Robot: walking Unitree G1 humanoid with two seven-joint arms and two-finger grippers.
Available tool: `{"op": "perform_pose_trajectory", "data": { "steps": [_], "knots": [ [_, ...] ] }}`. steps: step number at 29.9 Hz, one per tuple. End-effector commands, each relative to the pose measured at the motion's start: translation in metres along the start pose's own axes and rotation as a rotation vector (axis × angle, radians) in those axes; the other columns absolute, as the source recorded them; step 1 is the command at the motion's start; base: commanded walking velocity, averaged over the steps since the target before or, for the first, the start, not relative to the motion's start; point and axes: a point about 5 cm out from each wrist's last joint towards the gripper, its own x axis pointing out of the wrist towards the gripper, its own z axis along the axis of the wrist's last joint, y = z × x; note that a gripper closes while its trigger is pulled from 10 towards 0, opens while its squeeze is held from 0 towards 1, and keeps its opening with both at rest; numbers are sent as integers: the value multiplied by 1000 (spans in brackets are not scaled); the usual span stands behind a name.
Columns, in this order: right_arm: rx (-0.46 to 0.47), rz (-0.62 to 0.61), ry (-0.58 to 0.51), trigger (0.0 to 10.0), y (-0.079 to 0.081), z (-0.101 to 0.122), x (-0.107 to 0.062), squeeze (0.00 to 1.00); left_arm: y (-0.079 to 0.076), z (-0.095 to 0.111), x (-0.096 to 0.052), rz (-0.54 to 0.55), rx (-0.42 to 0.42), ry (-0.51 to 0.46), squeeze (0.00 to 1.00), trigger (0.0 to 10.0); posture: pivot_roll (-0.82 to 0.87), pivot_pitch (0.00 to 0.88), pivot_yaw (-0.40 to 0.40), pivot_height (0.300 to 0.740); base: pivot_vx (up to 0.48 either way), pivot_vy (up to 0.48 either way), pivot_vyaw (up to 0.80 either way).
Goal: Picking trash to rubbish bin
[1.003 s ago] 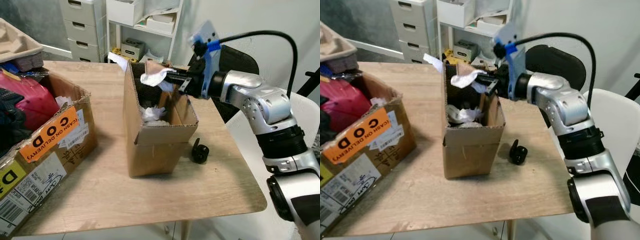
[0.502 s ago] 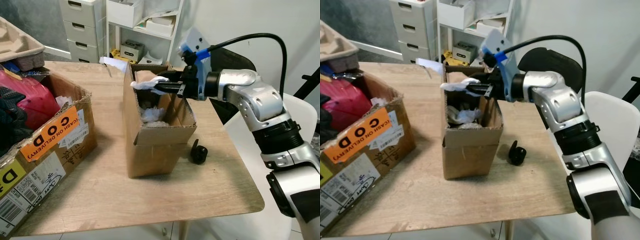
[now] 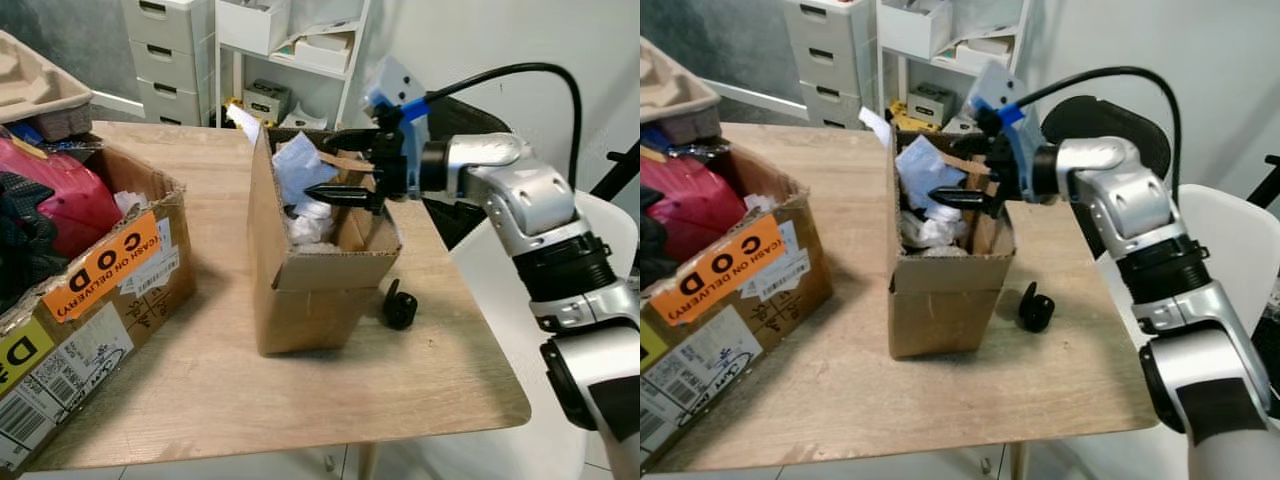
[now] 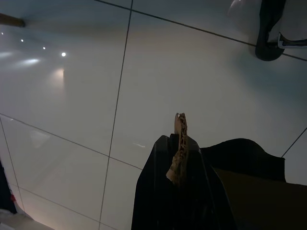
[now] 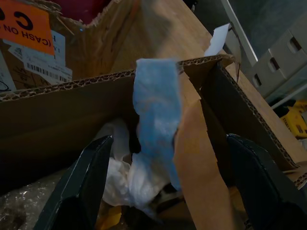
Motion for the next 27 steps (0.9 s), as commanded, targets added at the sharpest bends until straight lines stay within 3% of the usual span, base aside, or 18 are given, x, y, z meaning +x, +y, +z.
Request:
{"op": "perform_pose_trajectory", "data": {
  "steps": [1, 3, 5, 6, 7, 8, 9, 10, 21, 24, 26, 27],
  "knots": [
    [-2, -27, -1, 10000, -7, 1, -8, 1000, -4, -8, -1, -8, -6, 22, 0, 10000, 33, 109, -98, 740, 0, 0, 0],
    [-2, -27, -1, 10000, -7, 1, -8, 1000, -4, -8, -1, -8, -6, 22, 0, 10000, 33, 109, -98, 740, 0, 0, 0],
    [26, -36, -123, 10000, -13, 15, -19, 1000, -2, -8, -1, -3, -9, 24, 0, 10000, 36, 109, -96, 740, 0, 0, 0],
    [26, -36, -123, 10000, -13, 15, -19, 1000, -2, -8, -1, -3, -9, 24, 0, 10000, 36, 109, -96, 740, 0, 0, 0],
    [49, -29, -204, 10000, -15, 24, -25, 796, -1, -9, -1, 0, -12, 25, 0, 10000, 39, 109, -94, 740, 0, 0, 0],
    [72, -16, -264, 10000, -16, 29, -30, 341, 1, -9, -1, 3, -15, 27, 0, 10000, 39, 109, -94, 740, 0, 0, 0],
    [72, -16, -264, 10000, -16, 29, -30, 341, 1, -9, -1, 3, -15, 27, 0, 10000, 39, 109, -94, 740, 0, 0, 0],
    [91, -4, -308, 10000, -17, 33, -35, 16, 2, -9, -1, 6, -19, 28, 0, 10000, 39, 110, -93, 740, 0, 0, 0],
    [98, 18, -375, 10000, -18, 34, -43, 0, 7, -9, 0, 17, -34, 28, 0, 10000, 45, 103, -90, 740, 0, 0, 0],
    [138, -22, -518, 10000, -23, 41, -51, 0, 14, -9, 0, 51, -124, 31, 0, 10000, 54, 95, -92, 740, 0, 0, 0],
    [156, -19, -562, 10000, -23, 42, -52, 0, 18, -10, 0, 64, -148, 32, 0, 10000, 54, 95, -92, 740, 0, 0, 0],
    [179, 22, -640, 10000, -18, 45, -55, 0, 25, -10, 0, 91, -193, 31, 0, 10000, 58, 96, -90, 740, 0, 0, 0]
  ]
}}
